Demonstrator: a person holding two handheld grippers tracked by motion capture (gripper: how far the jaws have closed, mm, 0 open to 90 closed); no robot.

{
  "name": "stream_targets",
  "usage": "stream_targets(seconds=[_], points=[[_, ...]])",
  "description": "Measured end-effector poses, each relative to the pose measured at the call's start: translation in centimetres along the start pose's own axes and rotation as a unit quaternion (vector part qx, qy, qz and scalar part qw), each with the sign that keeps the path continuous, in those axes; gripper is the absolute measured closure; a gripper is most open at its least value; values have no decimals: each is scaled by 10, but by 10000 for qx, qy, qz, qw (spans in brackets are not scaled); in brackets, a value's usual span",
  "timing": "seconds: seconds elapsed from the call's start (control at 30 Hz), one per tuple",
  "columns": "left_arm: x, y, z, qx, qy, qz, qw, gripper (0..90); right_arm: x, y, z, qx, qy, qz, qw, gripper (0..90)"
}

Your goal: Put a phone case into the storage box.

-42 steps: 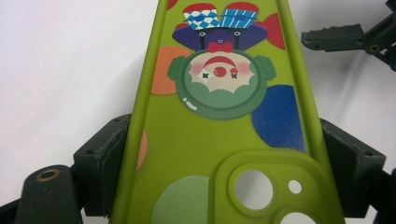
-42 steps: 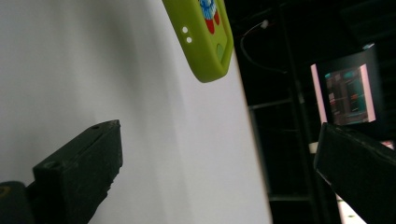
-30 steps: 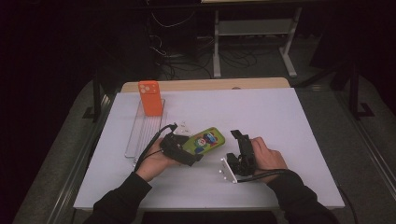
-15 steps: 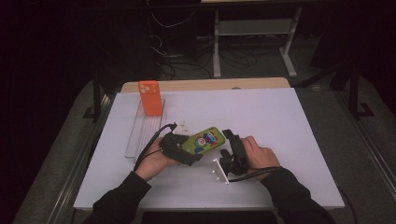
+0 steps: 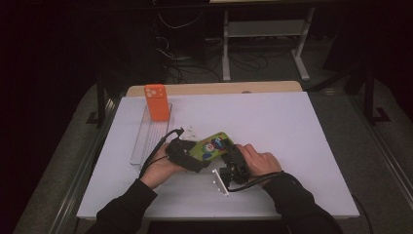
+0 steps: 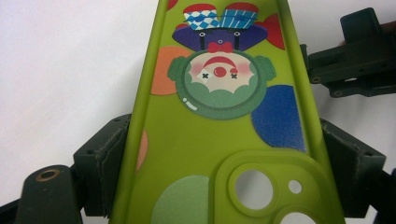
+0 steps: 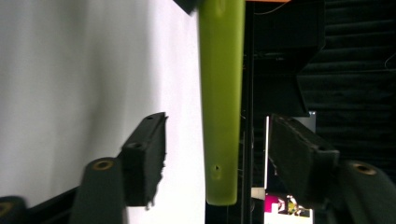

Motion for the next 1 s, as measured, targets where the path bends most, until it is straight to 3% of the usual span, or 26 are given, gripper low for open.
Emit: stream_targets(seconds=[0.43, 0.63, 0.8, 0.87, 1.0], points=[[2, 0, -2, -34, -28, -12, 10000, 153, -1, 6, 1, 129, -70, 70, 9999, 663], [3, 0, -2, -40, -82, 15, 10000, 151, -3, 8, 1, 127, -57, 100, 9999, 720], [3, 1, -2, 99, -152, 67, 9998, 144, -2, 8, 2, 120, -86, 136, 9998, 751], [2, 0, -1, 114, -72, -76, 9999, 137, -2, 8, 2, 127, -93, 147, 9998, 752], [2, 1, 0, 165, -88, -42, 9998, 129, -1, 8, 3, 127, -133, 150, 9997, 754]])
Point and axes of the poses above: each handheld gripper's, and its own axes: z roughly backward along the jaws, y roughly out of its top, x roughly to its right, the point moved 7 cm from there along -z, roughly forward along the jaws, and after that the axes turned 4 degrees about x, right-handed, at the moved point
